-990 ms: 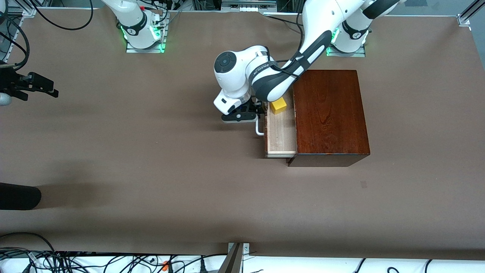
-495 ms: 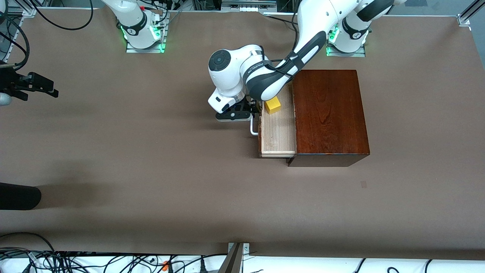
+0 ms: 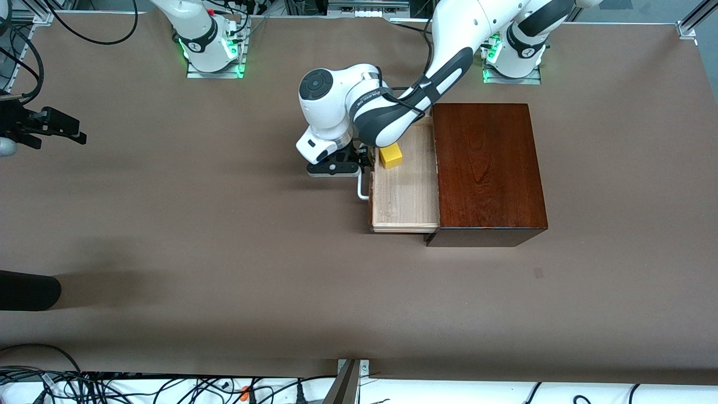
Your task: Open drawer, take yellow block, close drawer
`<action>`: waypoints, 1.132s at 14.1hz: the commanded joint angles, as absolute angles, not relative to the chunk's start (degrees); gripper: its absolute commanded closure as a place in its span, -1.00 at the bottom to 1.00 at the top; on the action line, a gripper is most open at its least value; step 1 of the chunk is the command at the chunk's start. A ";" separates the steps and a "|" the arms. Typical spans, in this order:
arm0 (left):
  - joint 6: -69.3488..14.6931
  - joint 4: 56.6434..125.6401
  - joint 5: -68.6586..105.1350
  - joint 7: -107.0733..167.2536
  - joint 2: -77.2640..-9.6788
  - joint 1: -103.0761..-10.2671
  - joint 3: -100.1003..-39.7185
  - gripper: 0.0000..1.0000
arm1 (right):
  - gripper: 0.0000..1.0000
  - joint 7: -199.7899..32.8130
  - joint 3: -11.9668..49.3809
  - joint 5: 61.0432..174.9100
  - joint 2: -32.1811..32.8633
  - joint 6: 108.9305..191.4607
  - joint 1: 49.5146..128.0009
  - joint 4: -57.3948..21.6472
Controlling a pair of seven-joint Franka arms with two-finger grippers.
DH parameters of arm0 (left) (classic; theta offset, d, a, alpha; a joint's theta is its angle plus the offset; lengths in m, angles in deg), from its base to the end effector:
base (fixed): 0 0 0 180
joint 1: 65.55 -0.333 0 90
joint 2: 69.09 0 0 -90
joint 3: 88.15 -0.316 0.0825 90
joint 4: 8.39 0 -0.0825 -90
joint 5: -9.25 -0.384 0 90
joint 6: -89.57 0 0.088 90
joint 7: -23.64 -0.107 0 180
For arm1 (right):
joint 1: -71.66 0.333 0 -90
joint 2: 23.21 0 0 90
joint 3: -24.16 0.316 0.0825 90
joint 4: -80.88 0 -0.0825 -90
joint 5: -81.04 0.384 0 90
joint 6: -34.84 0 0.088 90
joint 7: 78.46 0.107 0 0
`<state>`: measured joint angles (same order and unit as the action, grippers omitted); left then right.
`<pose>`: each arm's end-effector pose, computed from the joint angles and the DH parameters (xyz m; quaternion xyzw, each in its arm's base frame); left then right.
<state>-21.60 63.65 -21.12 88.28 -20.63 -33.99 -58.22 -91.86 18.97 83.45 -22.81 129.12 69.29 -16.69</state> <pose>0.4675 -0.5773 0.2878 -0.9984 0.0062 -0.0322 0.0469 0.5531 -0.0690 0.5645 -0.9981 -0.0487 0.0279 0.0261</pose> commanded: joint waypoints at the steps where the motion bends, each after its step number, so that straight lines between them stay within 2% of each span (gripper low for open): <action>1: -21.35 59.90 -19.59 88.06 -20.57 -33.73 -57.65 -1.00 | -1.00 -92.69 19.32 83.42 -23.83 129.67 68.76 -17.55; 8: -15.47 63.75 -13.00 87.10 -33.83 -42.15 -57.30 -1.00 | -1.00 -92.09 19.32 83.50 -23.56 129.58 68.76 -17.29; 11: -14.24 67.10 -10.45 84.04 -39.63 -49.61 -56.42 -1.00 | -1.00 -92.60 19.32 83.42 -22.07 129.06 68.76 -16.33; 16: -10.45 67.54 -5.34 74.19 -44.74 -61.75 -55.72 -1.00 | -1.00 -90.07 20.20 83.50 -19.70 126.25 72.88 -16.41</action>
<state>-10.85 63.91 -7.42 77.34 -40.88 -57.14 -56.72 -91.67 19.99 83.49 -20.61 127.44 70.99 -16.69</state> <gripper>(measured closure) 0.000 0.000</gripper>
